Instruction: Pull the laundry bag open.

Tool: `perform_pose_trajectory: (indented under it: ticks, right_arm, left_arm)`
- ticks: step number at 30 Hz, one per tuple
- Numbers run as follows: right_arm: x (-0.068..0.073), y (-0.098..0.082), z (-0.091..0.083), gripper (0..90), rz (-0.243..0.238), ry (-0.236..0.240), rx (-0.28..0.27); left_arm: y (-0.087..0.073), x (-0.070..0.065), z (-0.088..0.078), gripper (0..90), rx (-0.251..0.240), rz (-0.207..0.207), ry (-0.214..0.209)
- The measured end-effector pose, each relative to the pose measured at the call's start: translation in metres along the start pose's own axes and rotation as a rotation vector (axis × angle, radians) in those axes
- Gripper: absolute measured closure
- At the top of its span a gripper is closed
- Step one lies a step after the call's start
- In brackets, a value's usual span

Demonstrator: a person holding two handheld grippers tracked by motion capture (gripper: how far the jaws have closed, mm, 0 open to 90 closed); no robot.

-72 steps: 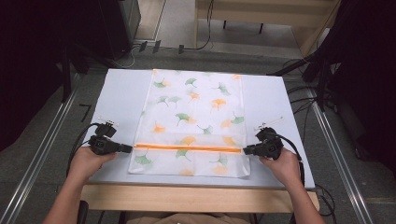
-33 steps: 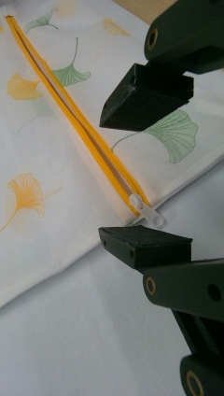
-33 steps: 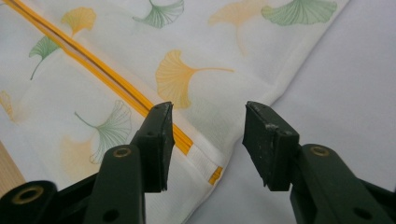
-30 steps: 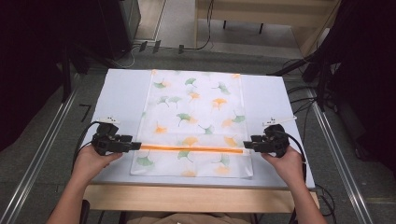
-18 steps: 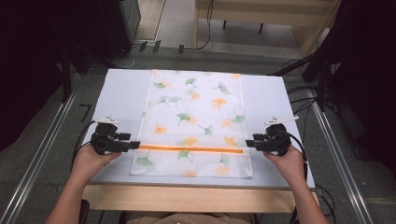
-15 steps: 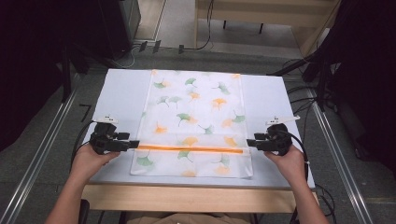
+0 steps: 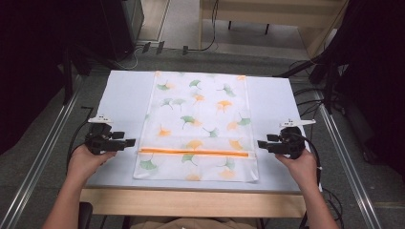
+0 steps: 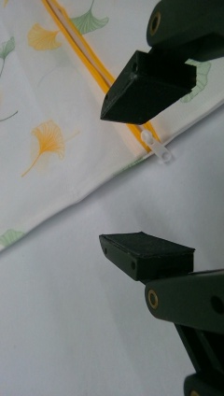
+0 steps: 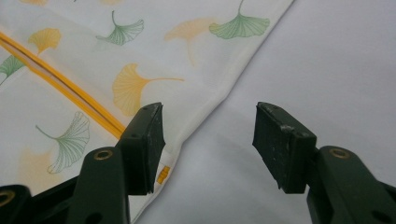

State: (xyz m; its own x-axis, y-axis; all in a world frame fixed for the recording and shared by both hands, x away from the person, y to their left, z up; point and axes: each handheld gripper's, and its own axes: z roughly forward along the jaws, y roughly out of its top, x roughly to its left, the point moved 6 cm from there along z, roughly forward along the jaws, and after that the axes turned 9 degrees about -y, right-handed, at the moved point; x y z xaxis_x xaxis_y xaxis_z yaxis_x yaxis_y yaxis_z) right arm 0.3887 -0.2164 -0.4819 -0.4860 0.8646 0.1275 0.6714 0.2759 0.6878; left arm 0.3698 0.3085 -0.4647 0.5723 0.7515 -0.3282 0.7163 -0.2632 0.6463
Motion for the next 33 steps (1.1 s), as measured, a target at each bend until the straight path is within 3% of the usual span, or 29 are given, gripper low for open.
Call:
perform_pose_trajectory:
  ticks: [5, 15, 33]
  right_arm:
    - [-0.007, -0.001, -0.004, 43.8, 0.032, -0.011, -0.017]
    - [-0.023, -0.006, -0.004, 43.1, 0.038, -0.052, -0.033]
    - [-0.022, -0.007, -0.002, 41.3, 0.029, -0.053, -0.028]
  left_arm:
    - [0.000, 0.008, -0.003, 34.4, -0.018, -0.019, 0.019]
    - [-0.002, 0.018, -0.007, 34.4, -0.015, -0.038, 0.049]
    - [-0.003, 0.020, -0.006, 34.4, 0.000, -0.052, 0.061]
